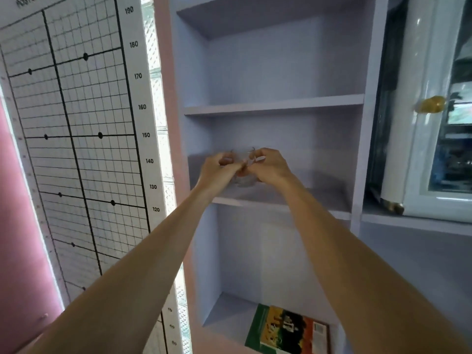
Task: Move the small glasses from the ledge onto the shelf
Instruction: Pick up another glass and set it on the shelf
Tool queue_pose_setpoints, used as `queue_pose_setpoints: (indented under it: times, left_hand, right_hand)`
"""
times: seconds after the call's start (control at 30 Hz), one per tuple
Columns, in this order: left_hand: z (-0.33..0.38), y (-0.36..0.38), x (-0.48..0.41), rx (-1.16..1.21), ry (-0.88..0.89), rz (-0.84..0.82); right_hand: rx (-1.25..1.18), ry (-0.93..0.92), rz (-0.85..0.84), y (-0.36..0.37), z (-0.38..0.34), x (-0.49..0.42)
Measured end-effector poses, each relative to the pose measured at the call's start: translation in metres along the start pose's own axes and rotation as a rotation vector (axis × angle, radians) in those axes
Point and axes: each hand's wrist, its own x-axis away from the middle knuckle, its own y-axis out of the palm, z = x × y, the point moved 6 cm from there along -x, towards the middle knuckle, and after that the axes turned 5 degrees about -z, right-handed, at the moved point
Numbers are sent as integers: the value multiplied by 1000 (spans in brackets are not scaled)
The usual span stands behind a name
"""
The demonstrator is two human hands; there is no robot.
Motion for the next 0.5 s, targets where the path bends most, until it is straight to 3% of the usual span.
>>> queue_pose_setpoints:
  times: [0.27, 0.4, 0.5]
  left_hand:
    - [-28, 0, -43, 158, -72, 25]
    - [-74, 4, -82, 253, -123, 13]
    - [-80, 2, -91, 197, -103, 6]
  right_hand:
    - [122, 35, 34, 14, 20, -42]
    - [123, 77, 25, 23, 24, -53]
    - [114, 82, 29, 31, 26, -56]
